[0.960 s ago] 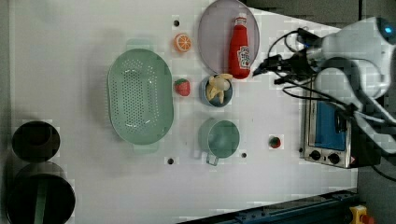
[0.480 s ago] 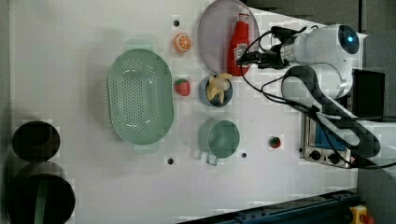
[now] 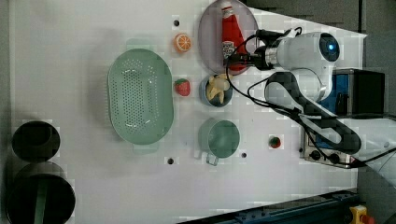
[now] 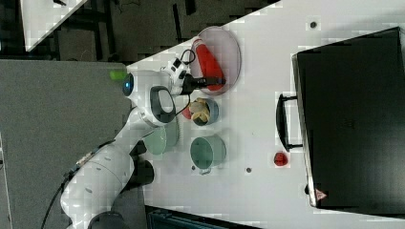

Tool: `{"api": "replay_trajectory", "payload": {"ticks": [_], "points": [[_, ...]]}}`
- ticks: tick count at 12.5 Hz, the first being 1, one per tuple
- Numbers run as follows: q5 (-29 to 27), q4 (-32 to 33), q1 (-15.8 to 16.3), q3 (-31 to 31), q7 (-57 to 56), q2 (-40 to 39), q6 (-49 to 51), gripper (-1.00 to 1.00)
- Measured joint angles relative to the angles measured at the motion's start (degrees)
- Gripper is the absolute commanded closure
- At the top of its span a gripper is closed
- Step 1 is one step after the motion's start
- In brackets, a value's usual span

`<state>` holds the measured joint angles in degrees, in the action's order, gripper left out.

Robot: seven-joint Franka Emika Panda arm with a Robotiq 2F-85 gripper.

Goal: Pick ketchup from plate and place it on table.

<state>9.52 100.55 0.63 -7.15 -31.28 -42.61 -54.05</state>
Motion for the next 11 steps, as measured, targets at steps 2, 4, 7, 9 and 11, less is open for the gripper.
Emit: {"api": "replay_trajectory", "payload": {"ticks": [2,4,7,9,11], "points": [[0.33,-0.06,0.05,0.03,-0.03,-0.17,-0.31,-0.21],[0.00,-0.17,-0.02,0.10,-0.06,0.03,-1.04,-0.21],[0.11,-0.06,-0.07,0.05,-0.11,0.84,-1.06,-0.21],[-0.34,-0.11,-0.09,0.03,-0.06,2.77,-0.36,-0.21],[-0.08,1.40,-0.23,0.31,-0.03,7.95,5.85,-0.21]]}}
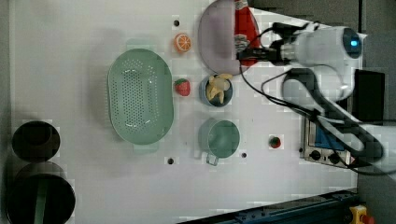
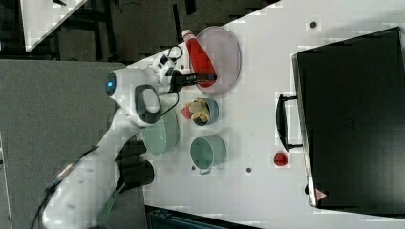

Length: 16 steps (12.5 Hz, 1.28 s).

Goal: Pick ketchup from plate and place it on table.

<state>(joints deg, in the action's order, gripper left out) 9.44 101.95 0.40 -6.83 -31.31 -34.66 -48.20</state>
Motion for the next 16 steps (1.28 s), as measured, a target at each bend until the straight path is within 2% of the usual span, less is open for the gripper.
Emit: {"api": "replay_trajectory", "payload": {"ticks": [4,6,9,12,14,16], "points": [[-0.31,0.67,-1.88,-0.06,0.36,15.89,15.39,-0.21],[-3.48,0.28,-3.21,0.49,0.36,23.04,20.88,-0.21],[-9.56,3.47,-5.20,2.23,0.39,32.25,26.82,-0.21],[-9.98,10.91,-6.12,5.04,0.36,36.01,26.17,-0.21],[-9.64,18.46,-7.77,5.58,0.48,36.66,22.62,-0.21],[-9.60,25.74,-8.10,6.17,0.81,36.39,16.95,-0.21]]}}
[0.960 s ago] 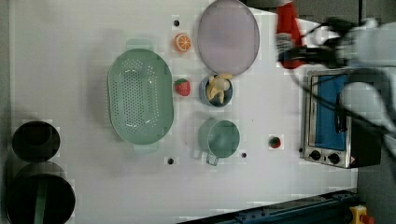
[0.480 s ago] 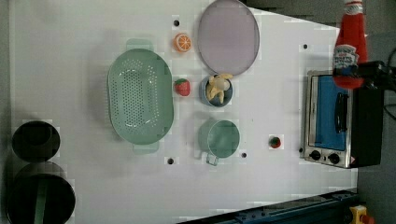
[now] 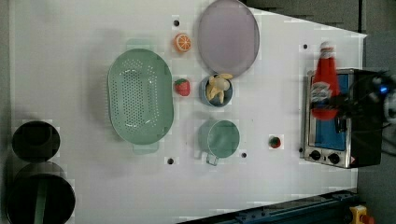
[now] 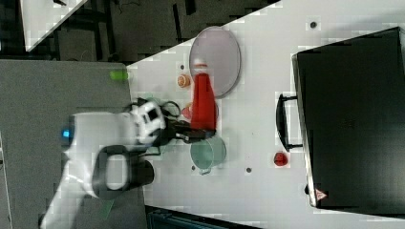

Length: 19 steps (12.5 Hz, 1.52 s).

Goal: Pick ketchup from plate and place it on table.

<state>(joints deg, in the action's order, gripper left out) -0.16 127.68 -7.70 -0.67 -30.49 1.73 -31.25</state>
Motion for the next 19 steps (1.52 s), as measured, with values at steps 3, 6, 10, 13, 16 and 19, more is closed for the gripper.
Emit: {"api": "replay_trajectory", "payload": {"ticks": [3,6,10,13,16,19], "points": [[0.25,7.61,0.19,0.25,0.17,-2.24,-8.90,-0.21],[0.09,11.30,0.61,-0.45,0.53,-6.27,-19.19,-0.21],[0.39,11.86,1.27,-1.49,0.59,-13.32,-24.17,-0.72],[0.52,12.42,1.08,-1.39,0.62,-11.74,-24.09,-1.00],[0.58,12.09,1.14,-1.43,2.35,-6.11,-22.30,-1.00],[0.20,8.73,0.99,-2.43,10.49,0.56,-14.58,-1.00]]}}
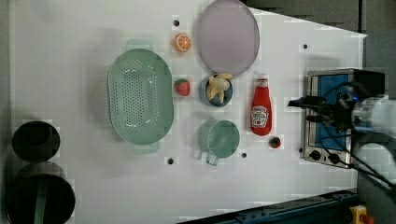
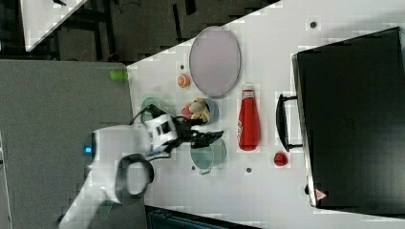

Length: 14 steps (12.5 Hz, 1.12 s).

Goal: Pick ketchup from plate and place it on table.

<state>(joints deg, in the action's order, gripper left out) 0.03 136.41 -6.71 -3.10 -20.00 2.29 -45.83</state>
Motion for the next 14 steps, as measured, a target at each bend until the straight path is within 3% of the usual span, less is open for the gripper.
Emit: {"api": "replay_trajectory", "payload": {"ticks": [5,10,14], "points": [[0.23,-12.42,0.64,-2.06,9.21,4.88,16.65,-1.00],[0.46,-26.86,1.13,-2.02,11.62,5.30,32.26,-1.00],[0.38,-34.41,0.76,-1.71,11.67,5.37,41.61,-1.00]]}}
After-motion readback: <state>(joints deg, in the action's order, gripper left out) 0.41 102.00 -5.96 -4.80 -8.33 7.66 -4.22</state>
